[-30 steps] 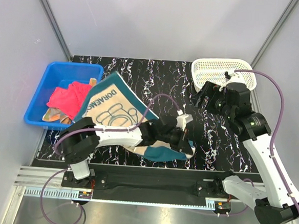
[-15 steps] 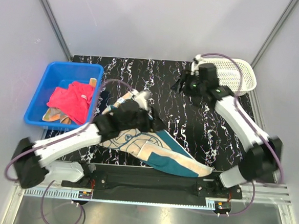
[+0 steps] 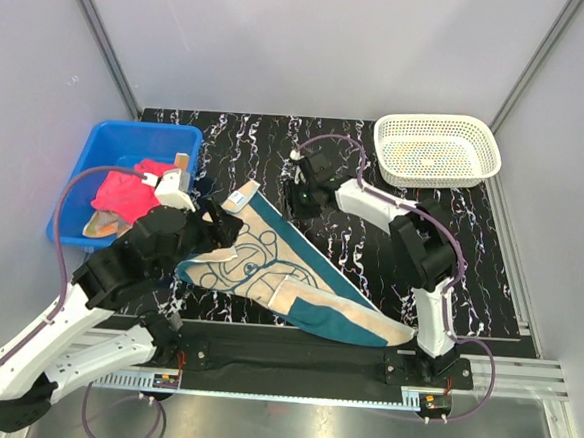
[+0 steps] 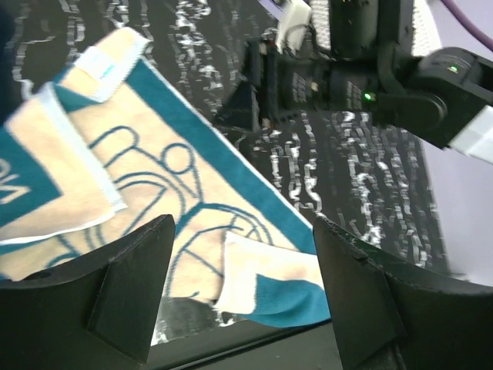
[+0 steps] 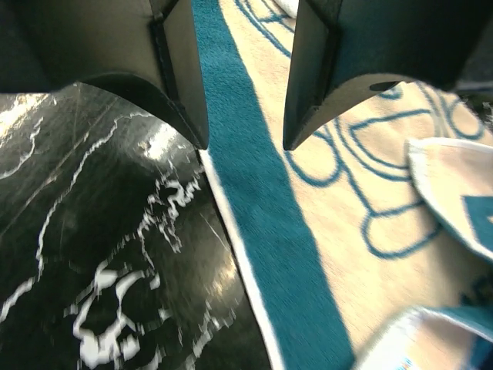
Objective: Fold and stack the towels
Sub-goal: Move the towel to the center of the board, then flatten out the crumpled towel
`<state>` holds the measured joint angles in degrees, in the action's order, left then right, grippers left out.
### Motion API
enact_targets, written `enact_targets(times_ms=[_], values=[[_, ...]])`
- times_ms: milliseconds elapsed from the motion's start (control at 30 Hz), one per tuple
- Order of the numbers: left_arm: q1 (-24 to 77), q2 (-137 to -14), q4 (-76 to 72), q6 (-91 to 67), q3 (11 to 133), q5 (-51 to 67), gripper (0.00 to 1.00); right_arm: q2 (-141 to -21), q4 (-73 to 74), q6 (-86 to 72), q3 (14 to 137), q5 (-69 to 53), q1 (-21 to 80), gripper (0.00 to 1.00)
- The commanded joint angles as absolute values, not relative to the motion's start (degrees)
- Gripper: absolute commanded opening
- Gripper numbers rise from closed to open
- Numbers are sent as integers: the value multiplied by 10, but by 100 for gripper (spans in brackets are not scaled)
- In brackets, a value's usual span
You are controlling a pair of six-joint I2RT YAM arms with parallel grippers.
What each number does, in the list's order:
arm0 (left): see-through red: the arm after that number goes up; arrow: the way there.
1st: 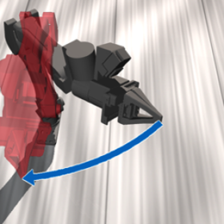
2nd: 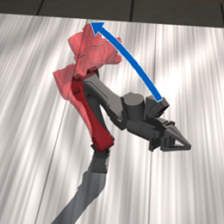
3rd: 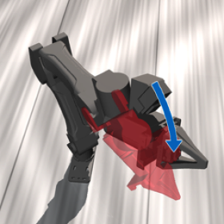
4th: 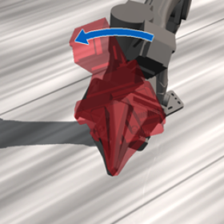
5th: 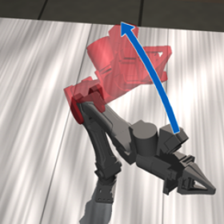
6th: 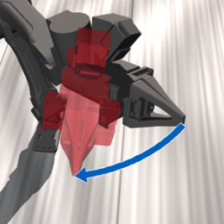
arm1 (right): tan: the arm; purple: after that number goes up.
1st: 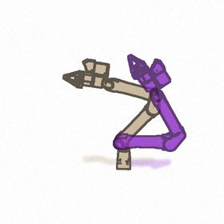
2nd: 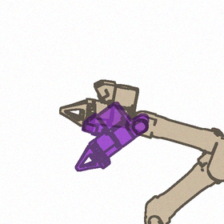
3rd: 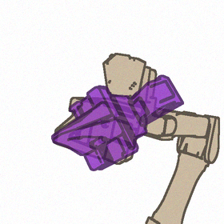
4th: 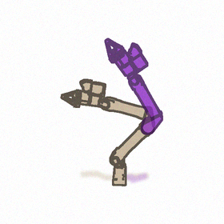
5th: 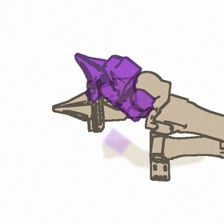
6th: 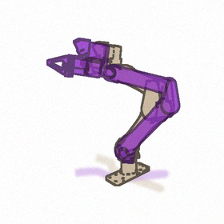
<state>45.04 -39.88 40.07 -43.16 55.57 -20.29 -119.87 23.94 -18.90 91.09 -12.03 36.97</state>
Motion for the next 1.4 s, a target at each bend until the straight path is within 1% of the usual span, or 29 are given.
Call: enact_targets(times_ms=[0,133,167,200,233,267,300,333,400,500,633,700,733,800,833,867,900,933,967,1033,1133,1233,1367], values=[[449,-403,432,-403,584,-253,78,-1182,220,-171,871,-87,377,50],[447,-408,432,-402,589,-251,79,-1156,183,-196,782,-76,398,49],[448,-411,433,-401,592,-249,79,-1141,176,-199,752,-63,403,48],[449,-417,437,-402,600,-246,79,-1135,169,-202,738,-48,416,44],[448,-419,438,-402,601,-241,79,-1128,170,-209,727,-28,423,40],[448,-422,437,-402,603,-241,79,-1119,175,-213,715,23,429,35],[447,-424,436,-401,601,-240,79,-1115,202,-216,713,50,433,29],[448,-425,434,-401,600,-240,79,-1112,220,-229,712,77,436,13],[448,-432,433,-390,599,-236,79,-1095,287,-252,710,157,436,0],[447,-461,439,-373,591,-227,78,-1035,340,-293,668,210,436,0],[449,-533,438,-352,584,-194,75,-935,403,-350,606,221,436,0],[450,-585,422,-338,586,-172,73,-904,430,-365,589,223,436,0],[451,-601,413,-331,585,-151,72,-888,437,-376,574,227,435,0],[456,-652,406,-311,594,-146,71,-841,439,-381,561,229,432,0],[456,-670,411,-308,600,-165,70,-829,434,-369,557,222,431,2],[458,-698,418,-302,609,-180,69,-806,425,-359,558,206,429,8],[458,-710,430,-299,609,-196,68,-799,405,-350,562,198,426,17],[457,-721,436,-297,610,-231,63,-795,397,-334,576,189,422,21],[456,-740,446,-294,609,-248,61,-797,392,-326,588,172,417,23],[454,-755,442,-286,597,-255,59,-808,380,-304,620,164,405,26],[452,-791,431,-277,584,-240,59,-844,358,-282,652,137,390,28],[442,-853,422,-282,583,-248,58,-861,339,-266,667,108,385,29],[431,-914,413,-277,591,-254,57,-860,289,-258,648,85,377,29]])
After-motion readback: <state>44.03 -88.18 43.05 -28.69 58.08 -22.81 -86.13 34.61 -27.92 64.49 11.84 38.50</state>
